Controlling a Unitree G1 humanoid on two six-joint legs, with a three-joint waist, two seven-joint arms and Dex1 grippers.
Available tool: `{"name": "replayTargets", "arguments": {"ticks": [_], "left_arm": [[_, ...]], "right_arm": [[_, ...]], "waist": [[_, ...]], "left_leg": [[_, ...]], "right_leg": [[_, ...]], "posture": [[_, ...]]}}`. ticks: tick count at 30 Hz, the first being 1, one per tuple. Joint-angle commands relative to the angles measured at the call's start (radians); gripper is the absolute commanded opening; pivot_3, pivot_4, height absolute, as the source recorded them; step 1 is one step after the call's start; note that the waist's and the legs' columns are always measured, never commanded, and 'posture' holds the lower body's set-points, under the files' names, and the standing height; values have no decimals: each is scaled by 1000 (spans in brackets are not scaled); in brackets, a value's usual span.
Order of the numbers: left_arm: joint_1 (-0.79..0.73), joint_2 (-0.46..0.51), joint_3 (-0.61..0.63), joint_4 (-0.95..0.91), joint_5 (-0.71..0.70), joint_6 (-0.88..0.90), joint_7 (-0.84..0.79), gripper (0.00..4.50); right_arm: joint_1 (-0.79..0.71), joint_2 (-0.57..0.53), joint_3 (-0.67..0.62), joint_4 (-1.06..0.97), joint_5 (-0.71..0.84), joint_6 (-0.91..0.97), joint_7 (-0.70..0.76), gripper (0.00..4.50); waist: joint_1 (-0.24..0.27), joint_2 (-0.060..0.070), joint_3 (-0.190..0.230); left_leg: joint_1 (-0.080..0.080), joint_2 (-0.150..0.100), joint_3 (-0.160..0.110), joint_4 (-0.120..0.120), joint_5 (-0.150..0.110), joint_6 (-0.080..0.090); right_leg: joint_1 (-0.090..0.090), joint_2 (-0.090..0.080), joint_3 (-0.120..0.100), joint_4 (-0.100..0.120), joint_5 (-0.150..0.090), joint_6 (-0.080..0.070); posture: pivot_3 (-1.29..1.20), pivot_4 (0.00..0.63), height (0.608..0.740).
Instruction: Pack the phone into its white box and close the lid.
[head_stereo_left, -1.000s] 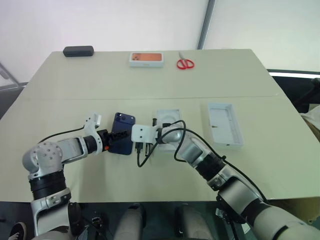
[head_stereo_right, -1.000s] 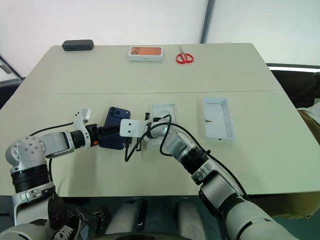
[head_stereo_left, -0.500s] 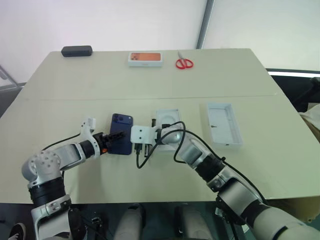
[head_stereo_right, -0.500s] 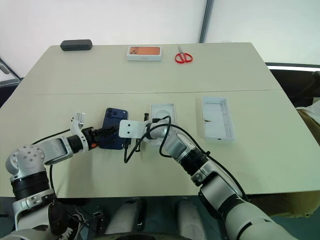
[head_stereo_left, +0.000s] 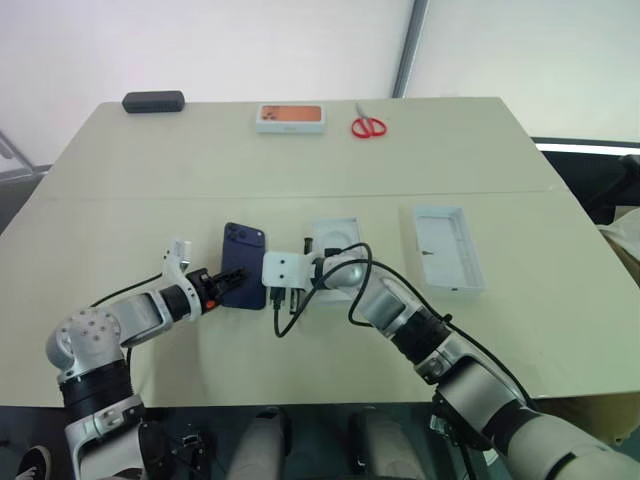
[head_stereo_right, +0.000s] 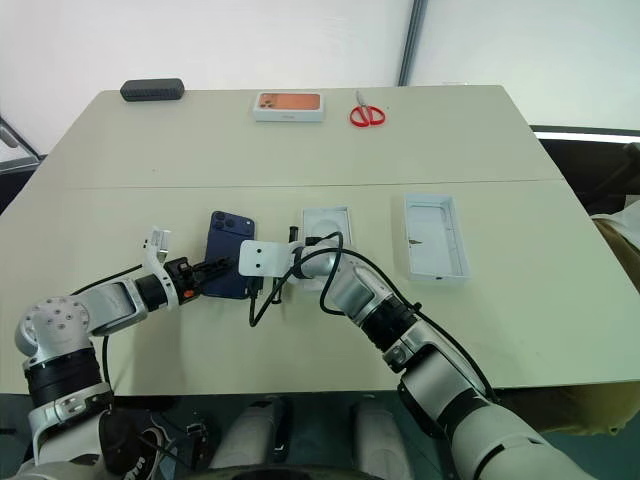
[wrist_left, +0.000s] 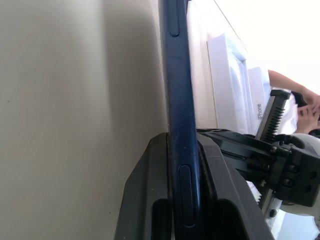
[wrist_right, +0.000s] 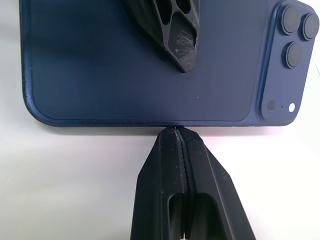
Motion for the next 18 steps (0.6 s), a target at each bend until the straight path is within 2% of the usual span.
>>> {"name": "replayTargets", "arguments": {"ticks": [1, 7, 12, 15, 18], "left_arm": [[15, -6, 3, 4, -7, 10, 17, 22], [21, -13, 62, 41, -49, -15, 17, 22], [31, -19, 108, 29, -131, -68, -24, 22], [23, -27, 130, 19, -187, -105, -40, 0], [17, -33, 124, -3, -238, -130, -42, 0]], "right_arm": [[14, 5, -12, -25, 15, 7, 7, 0], [45, 19, -102, -96, 125, 18, 26, 0], [62, 65, -279, -217, 404, 143, 119, 0], [65, 43, -315, -256, 473, 196, 154, 968], [95, -37, -291, -317, 489, 233, 216, 2479]], "waist": [[0, 0, 0], [0, 0, 0], [-1, -1, 2], [0, -1, 2], [3, -1, 2]], "left_leg": [[0, 0, 0, 0, 0, 0], [-1, 0, 0, -1, 0, 0], [-3, 1, 0, -1, 0, 0], [-5, 2, 0, -1, 0, 0], [-9, 2, 0, 0, 0, 0]], "right_leg": [[0, 0, 0, 0, 0, 0], [-1, 0, 0, -1, 0, 0], [-3, 1, 0, -1, 0, 0], [-4, 0, 0, -1, 0, 0], [-8, 0, 0, -2, 0, -1]], "posture": [[0, 150, 740], [0, 150, 740], [0, 150, 740], [0, 150, 740], [0, 150, 740]]}}
